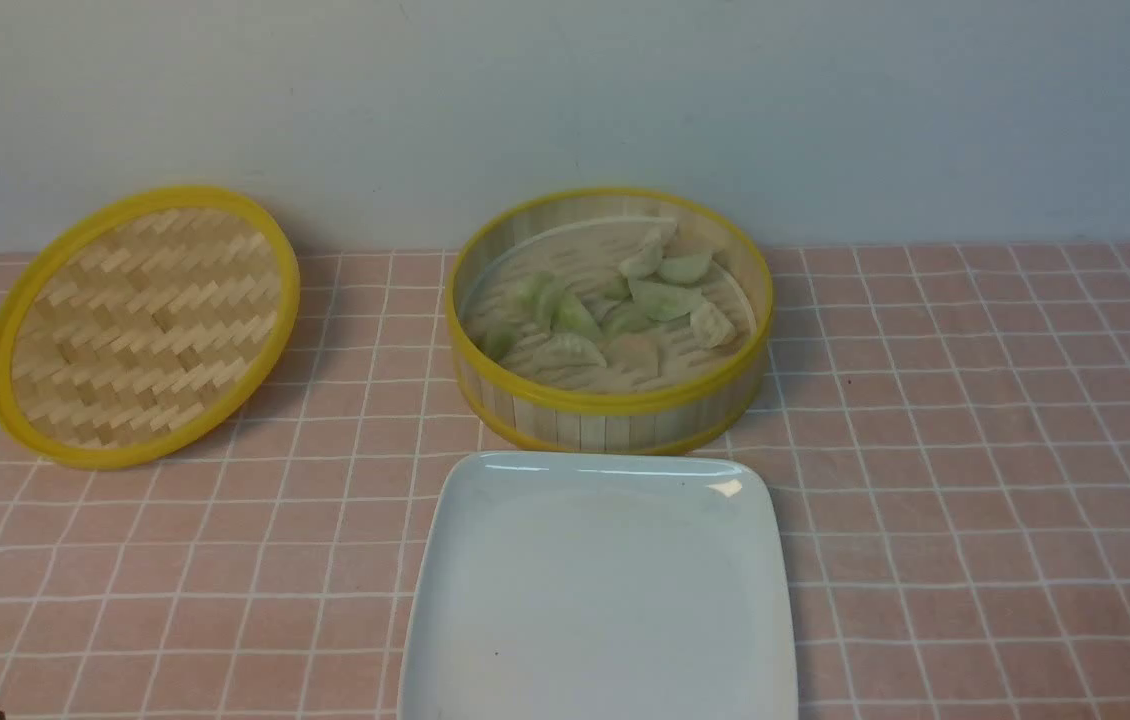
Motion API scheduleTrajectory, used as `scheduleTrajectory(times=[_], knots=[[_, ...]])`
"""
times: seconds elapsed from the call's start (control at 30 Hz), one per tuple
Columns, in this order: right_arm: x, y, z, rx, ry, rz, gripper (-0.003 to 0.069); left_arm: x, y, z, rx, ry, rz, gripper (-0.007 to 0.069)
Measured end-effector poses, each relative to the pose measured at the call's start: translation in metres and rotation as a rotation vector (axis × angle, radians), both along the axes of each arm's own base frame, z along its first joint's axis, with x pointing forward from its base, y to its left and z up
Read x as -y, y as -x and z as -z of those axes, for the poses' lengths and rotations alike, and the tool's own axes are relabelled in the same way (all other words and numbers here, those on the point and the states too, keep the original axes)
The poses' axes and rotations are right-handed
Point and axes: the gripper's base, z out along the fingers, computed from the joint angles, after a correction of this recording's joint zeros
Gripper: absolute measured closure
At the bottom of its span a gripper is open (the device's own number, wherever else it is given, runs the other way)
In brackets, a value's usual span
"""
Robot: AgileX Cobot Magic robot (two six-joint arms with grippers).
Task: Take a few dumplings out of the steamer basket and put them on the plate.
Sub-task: Use the left arm to grab a dumpling from the steamer
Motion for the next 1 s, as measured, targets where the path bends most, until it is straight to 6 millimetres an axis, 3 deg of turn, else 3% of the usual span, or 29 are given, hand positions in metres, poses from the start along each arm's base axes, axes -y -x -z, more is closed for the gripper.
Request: scheduleTrajectory(times=[0.6, 0.67, 0.77, 1.0], knots=[[0.000, 0.000, 0.000, 0.000, 0.000, 0.000, 0.0673, 0.000, -0.001, -0.002, 0.023, 0.021, -0.004, 0.0631], [0.000, 0.000, 0.000, 0.000, 0.000, 0.000, 0.0673, 0.001, -0.001, -0.004, 0.052, 0.075, -0.010, 0.0631], [0.000, 0.000, 0.000, 0.000, 0.000, 0.000, 0.0673, 0.002, -0.004, -0.017, 0.176, 0.322, -0.042, 0.0631], [0.000, 0.000, 0.000, 0.000, 0.000, 0.000, 0.0673, -0.013, 0.000, -0.054, 0.578, 0.758, -0.147, 0.0631]])
